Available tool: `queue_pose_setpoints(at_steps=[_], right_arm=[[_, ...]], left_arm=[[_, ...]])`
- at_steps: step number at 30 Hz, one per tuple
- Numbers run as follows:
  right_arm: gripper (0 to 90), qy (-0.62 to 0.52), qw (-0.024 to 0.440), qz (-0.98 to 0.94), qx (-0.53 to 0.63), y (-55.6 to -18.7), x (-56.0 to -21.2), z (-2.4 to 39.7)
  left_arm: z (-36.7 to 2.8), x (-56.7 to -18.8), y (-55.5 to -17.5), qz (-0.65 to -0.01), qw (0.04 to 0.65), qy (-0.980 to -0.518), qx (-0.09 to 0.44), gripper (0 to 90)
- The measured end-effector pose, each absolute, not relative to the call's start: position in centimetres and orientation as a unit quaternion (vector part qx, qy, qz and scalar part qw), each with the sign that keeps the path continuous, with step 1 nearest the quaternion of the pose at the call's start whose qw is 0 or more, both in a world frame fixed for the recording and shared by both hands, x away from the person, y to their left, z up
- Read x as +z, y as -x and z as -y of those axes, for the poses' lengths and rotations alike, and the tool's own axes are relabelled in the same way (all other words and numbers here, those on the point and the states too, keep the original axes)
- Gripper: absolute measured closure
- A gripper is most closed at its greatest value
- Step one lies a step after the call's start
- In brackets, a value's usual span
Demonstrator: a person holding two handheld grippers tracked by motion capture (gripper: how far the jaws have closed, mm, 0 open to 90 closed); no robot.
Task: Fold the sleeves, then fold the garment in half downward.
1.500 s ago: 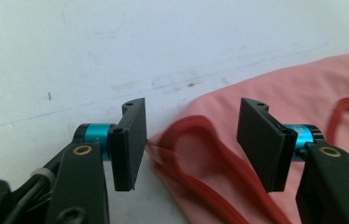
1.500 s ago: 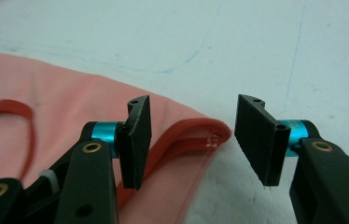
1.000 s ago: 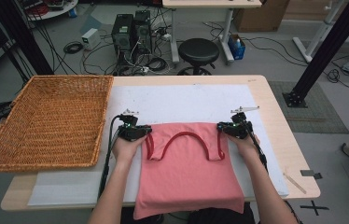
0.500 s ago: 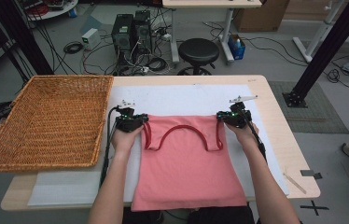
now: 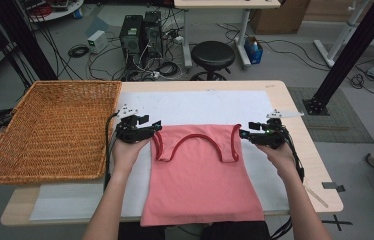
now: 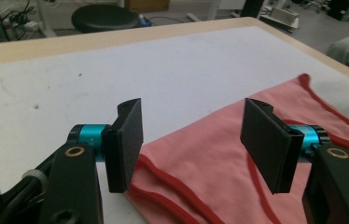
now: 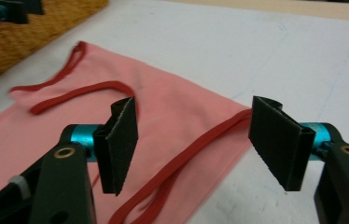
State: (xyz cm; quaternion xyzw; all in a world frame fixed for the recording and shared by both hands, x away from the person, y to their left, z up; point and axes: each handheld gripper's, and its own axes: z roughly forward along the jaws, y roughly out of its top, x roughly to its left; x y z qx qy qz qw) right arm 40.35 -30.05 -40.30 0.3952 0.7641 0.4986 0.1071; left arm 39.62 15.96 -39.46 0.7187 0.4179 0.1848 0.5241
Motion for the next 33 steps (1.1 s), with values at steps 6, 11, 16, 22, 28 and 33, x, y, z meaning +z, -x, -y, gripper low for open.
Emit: queue_pose_setpoints(at_steps=[6, 11, 16, 22, 28, 33], right_arm=[[30.6, -0.363, 0.099, -0.771, 0.513, -38.3, -39.4, 31.2], [30.6, -0.363, 0.102, -0.769, 0.516, -38.5, -38.8, 31.3], [31.2, -0.377, 0.104, -0.767, 0.509, -39.8, -38.8, 31.1], [37.3, -0.412, 0.087, -0.762, 0.492, -43.7, -40.4, 30.6], [40.1, -0.440, 0.085, -0.762, 0.467, -46.5, -41.9, 29.7], [43.7, -0.481, 0.089, -0.758, 0.431, -47.9, -43.2, 29.1]], left_arm=[[-15.3, -38.4, -37.7, -0.379, 0.531, -0.737, 0.179, 39.0], [-15.4, -38.7, -38.3, -0.396, 0.534, -0.727, 0.171, 39.0], [-16.1, -39.8, -39.8, -0.427, 0.532, -0.714, 0.157, 39.0], [-16.4, -41.3, -42.8, -0.464, 0.519, -0.706, 0.133, 39.7], [-16.0, -42.8, -45.1, -0.503, 0.477, -0.710, 0.123, 41.2], [-16.1, -44.1, -45.6, -0.527, 0.427, -0.726, 0.112, 41.2]])
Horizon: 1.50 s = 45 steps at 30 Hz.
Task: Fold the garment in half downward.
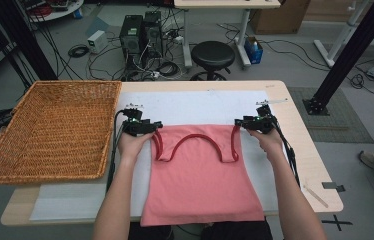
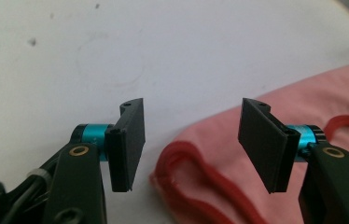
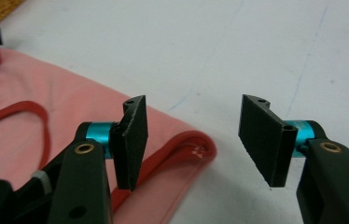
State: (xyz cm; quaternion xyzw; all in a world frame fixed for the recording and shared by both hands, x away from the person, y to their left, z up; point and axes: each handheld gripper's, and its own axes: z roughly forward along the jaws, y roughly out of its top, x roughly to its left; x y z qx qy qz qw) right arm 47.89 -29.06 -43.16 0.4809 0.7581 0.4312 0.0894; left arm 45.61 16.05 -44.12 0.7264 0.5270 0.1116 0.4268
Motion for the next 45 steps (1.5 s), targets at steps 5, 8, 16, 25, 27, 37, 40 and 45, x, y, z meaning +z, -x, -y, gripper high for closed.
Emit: queue_pose_setpoints(at_steps=[5, 8, 16, 25, 27, 37, 40, 45], right_arm=[[44.7, -0.495, 0.085, -0.759, 0.415, -48.4, -44.2, 28.7], [50.2, -0.486, 0.080, -0.772, 0.403, -48.4, -44.7, 27.8], [80.2, -0.454, 0.080, -0.789, 0.406, -48.0, -44.7, 27.2], [81.4, -0.385, 0.123, -0.771, 0.492, -44.0, -40.9, 28.1], [81.4, -0.370, 0.125, -0.765, 0.512, -42.7, -40.3, 28.5], [81.6, -0.282, 0.128, -0.766, 0.564, -32.3, -40.1, 31.2], [81.6, -0.272, 0.125, -0.770, 0.563, -29.4, -40.7, 31.8], [81.6, -0.251, 0.122, -0.785, 0.553, -24.3, -41.9, 32.2]], left_arm=[[-16.0, -44.5, -45.7, -0.531, 0.419, -0.730, 0.098, 43.7], [-15.3, -44.6, -45.7, -0.520, 0.409, -0.741, 0.114, 53.5], [-15.7, -44.8, -45.4, -0.502, 0.441, -0.738, 0.097, 84.4], [-15.6, -41.3, -40.5, -0.429, 0.520, -0.715, 0.186, 85.2], [-15.6, -40.8, -38.4, -0.409, 0.533, -0.712, 0.201, 85.1], [-16.2, -40.3, -27.7, -0.292, 0.562, -0.738, 0.233, 85.1], [-16.2, -41.0, -24.8, -0.265, 0.558, -0.754, 0.225, 85.0], [-16.1, -42.3, -20.7, -0.237, 0.546, -0.775, 0.212, 85.0]])
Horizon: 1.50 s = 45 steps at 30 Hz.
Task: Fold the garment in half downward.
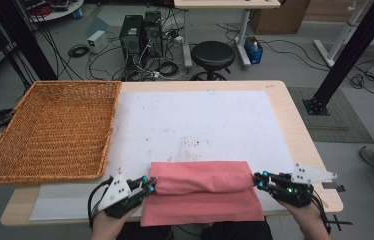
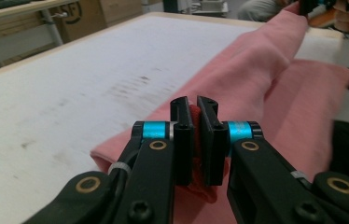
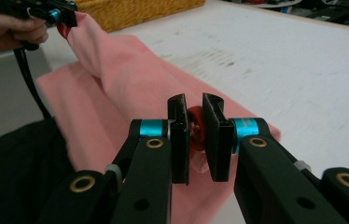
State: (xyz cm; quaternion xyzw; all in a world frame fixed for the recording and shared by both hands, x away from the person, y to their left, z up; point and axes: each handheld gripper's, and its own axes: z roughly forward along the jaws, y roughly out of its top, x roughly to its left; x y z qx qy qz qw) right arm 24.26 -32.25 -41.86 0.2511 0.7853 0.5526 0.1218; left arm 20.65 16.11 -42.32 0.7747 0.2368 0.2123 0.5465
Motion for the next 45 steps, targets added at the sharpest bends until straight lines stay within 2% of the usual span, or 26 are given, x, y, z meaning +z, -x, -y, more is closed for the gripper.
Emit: queue_pose_setpoints(at_steps=[3, 6, 10, 11, 13, 14, 16, 17, 19, 21, 27, 34, 36, 38, 39, 41, 43, 45], right_arm=[[81.6, -0.247, 0.124, -0.788, 0.550, -23.6, -42.0, 32.3], [81.6, -0.236, 0.127, -0.811, 0.520, -20.3, -43.4, 32.5], [80.7, -0.232, 0.122, -0.826, 0.499, -18.7, -44.7, 32.7], [77.3, -0.230, 0.121, -0.830, 0.494, -18.5, -45.0, 32.7], [68.6, -0.235, 0.114, -0.832, 0.490, -18.4, -45.2, 33.1], [67.0, -0.241, 0.118, -0.826, 0.495, -18.7, -45.1, 33.5], [61.3, -0.259, 0.115, -0.810, 0.513, -19.3, -44.6, 34.2], [61.3, -0.259, 0.115, -0.810, 0.513, -19.3, -44.6, 34.2], [57.0, -0.289, 0.122, -0.789, 0.529, -21.4, -43.2, 34.5], [51.8, -0.308, 0.122, -0.782, 0.528, -22.9, -42.7, 34.1], [48.3, -0.368, 0.123, -0.780, 0.492, -27.9, -42.6, 31.9], [48.3, -0.402, 0.072, -0.798, 0.443, -31.6, -44.5, 29.7], [52.8, -0.398, 0.057, -0.808, 0.429, -31.9, -44.8, 29.2], [61.9, -0.386, 0.048, -0.821, 0.419, -32.0, -45.0, 28.8], [70.4, -0.382, 0.052, -0.823, 0.418, -31.9, -45.1, 28.7], [80.0, -0.375, 0.041, -0.824, 0.423, -32.0, -45.0, 28.8], [84.2, -0.373, 0.054, -0.820, 0.431, -32.0, -44.8, 28.9], [85.4, -0.373, 0.060, -0.815, 0.439, -31.9, -44.6, 29.1]], left_arm=[[-16.2, -43.1, -19.2, -0.233, 0.543, -0.780, 0.207, 84.9], [-16.5, -44.5, -17.2, -0.230, 0.531, -0.792, 0.195, 84.8], [-16.5, -45.4, -16.2, -0.230, 0.509, -0.808, 0.190, 82.9], [-16.5, -45.5, -16.1, -0.235, 0.504, -0.811, 0.186, 77.2], [-16.6, -45.3, -16.5, -0.255, 0.501, -0.811, 0.164, 56.1], [-16.8, -45.1, -16.6, -0.262, 0.511, -0.803, 0.158, 50.8], [-17.2, -44.3, -17.0, -0.267, 0.530, -0.788, 0.162, 47.4], [-17.2, -44.3, -17.0, -0.267, 0.530, -0.788, 0.162, 45.8], [-17.6, -42.9, -18.9, -0.281, 0.562, -0.763, 0.152, 42.8], [-17.6, -42.6, -20.3, -0.298, 0.563, -0.757, 0.144, 40.2], [-16.4, -43.3, -25.8, -0.369, 0.513, -0.763, 0.134, 40.1], [-15.3, -45.3, -29.5, -0.425, 0.456, -0.778, 0.077, 40.5], [-15.3, -45.3, -29.6, -0.422, 0.451, -0.783, 0.075, 42.4], [-15.4, -45.3, -29.6, -0.425, 0.451, -0.782, 0.064, 50.5], [-15.4, -45.4, -29.6, -0.424, 0.450, -0.783, 0.064, 55.6], [-15.5, -45.4, -29.7, -0.420, 0.451, -0.786, 0.052, 68.8], [-15.3, -45.4, -29.5, -0.406, 0.451, -0.793, 0.056, 80.0], [-15.3, -45.2, -29.6, -0.406, 0.458, -0.788, 0.064, 82.5]])
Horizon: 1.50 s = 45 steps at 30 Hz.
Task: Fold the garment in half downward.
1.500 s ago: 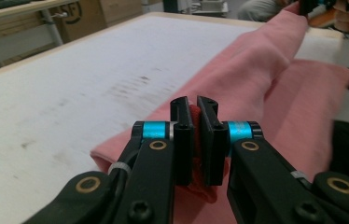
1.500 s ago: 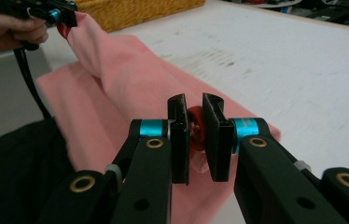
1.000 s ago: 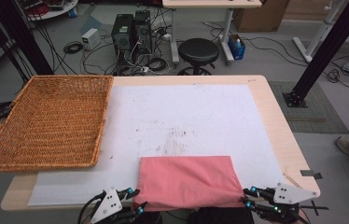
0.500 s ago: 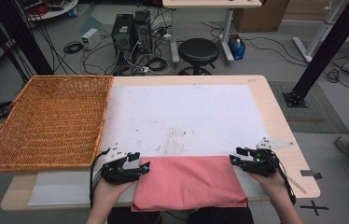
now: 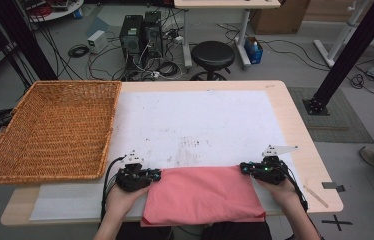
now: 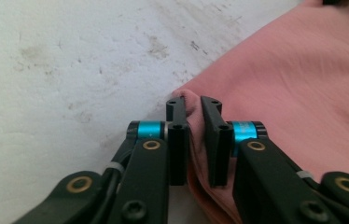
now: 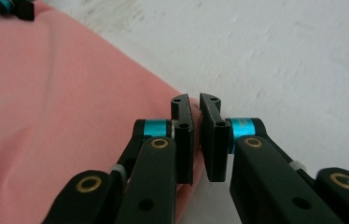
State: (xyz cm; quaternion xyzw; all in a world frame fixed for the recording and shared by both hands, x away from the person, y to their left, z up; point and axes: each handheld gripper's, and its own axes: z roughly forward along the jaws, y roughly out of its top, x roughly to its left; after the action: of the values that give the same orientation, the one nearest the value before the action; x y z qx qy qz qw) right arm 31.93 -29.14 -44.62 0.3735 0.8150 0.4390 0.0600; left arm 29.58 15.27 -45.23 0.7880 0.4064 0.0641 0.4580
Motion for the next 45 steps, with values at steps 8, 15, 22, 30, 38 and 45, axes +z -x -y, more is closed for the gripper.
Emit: queue_pose_setpoints(at_steps=[8, 15, 22, 30, 38, 45], right_arm=[[86.0, -0.374, 0.105, -0.799, 0.460, -33.6, -43.3, 29.4], [85.9, -0.390, 0.143, -0.783, 0.463, -37.8, -42.6, 29.2], [78.6, -0.415, 0.140, -0.786, 0.437, -40.4, -43.8, 29.2], [51.2, -0.415, 0.155, -0.745, 0.498, -38.2, -41.3, 31.0], [38.0, -0.391, 0.148, -0.746, 0.518, -34.9, -39.8, 31.6], [33.2, -0.386, 0.147, -0.752, 0.514, -32.8, -39.5, 32.6]], left_arm=[[-15.5, -44.1, -31.9, -0.420, 0.484, -0.761, 0.108, 83.9], [-15.2, -43.7, -36.1, -0.428, 0.483, -0.748, 0.155, 83.7], [-15.0, -44.6, -38.1, -0.444, 0.466, -0.742, 0.186, 65.7], [-15.8, -42.0, -35.7, -0.433, 0.507, -0.719, 0.196, 42.1], [-15.1, -40.3, -31.0, -0.368, 0.539, -0.735, 0.186, 38.4], [-15.4, -40.5, -29.8, -0.348, 0.548, -0.741, 0.171, 35.4]])
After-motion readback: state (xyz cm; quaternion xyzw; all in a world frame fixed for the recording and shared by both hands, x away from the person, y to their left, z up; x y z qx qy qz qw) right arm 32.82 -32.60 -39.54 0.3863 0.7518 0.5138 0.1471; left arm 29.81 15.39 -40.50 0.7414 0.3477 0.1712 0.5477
